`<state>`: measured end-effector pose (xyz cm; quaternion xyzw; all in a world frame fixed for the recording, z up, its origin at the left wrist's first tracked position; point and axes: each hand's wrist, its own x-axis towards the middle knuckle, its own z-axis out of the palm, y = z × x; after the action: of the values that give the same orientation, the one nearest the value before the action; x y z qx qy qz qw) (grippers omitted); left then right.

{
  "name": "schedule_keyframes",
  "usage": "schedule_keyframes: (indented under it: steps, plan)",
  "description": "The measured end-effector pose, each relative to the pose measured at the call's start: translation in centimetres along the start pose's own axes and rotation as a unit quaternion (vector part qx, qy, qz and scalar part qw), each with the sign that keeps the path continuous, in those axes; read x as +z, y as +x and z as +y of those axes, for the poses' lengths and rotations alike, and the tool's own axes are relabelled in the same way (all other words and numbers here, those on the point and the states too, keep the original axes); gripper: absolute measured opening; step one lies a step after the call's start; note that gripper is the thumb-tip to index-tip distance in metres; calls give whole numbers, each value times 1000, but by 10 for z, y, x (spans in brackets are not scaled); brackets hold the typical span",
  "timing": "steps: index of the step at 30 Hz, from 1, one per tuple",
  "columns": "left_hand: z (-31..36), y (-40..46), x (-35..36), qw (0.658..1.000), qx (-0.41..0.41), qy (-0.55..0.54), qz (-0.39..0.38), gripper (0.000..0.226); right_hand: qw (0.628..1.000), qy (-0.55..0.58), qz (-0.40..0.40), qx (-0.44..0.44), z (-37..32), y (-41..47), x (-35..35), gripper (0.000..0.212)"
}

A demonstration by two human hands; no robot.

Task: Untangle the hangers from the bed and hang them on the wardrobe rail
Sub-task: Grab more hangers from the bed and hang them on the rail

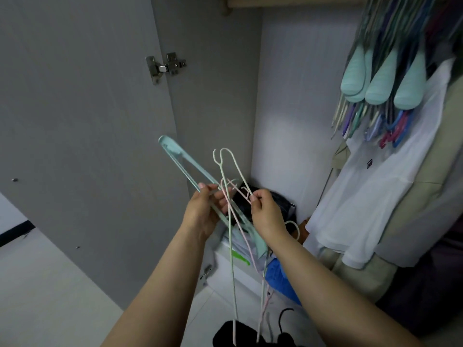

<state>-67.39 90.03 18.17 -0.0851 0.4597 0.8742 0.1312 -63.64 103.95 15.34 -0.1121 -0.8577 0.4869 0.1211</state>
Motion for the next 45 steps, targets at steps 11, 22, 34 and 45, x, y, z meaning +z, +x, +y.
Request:
schedule_keyframes:
  steps: [11, 22, 34, 45]
  plan:
    - [-8, -10, 13, 993, -63, -7, -102, 34, 999, 19, 45, -17, -9, 11, -3, 9]
    - [-6, -13, 15, 996, 50, 77, -20, 18, 995, -32, 55, -77, -16, 19, -27, 13]
    - [10, 13, -12, 970, 150, 188, 37, 33, 991, -13, 113, -69, -17, 39, -78, 25]
    - [3, 24, -17, 930, 175, 318, 54, 28, 983, 2, -140, -115, -43, 31, -78, 46]
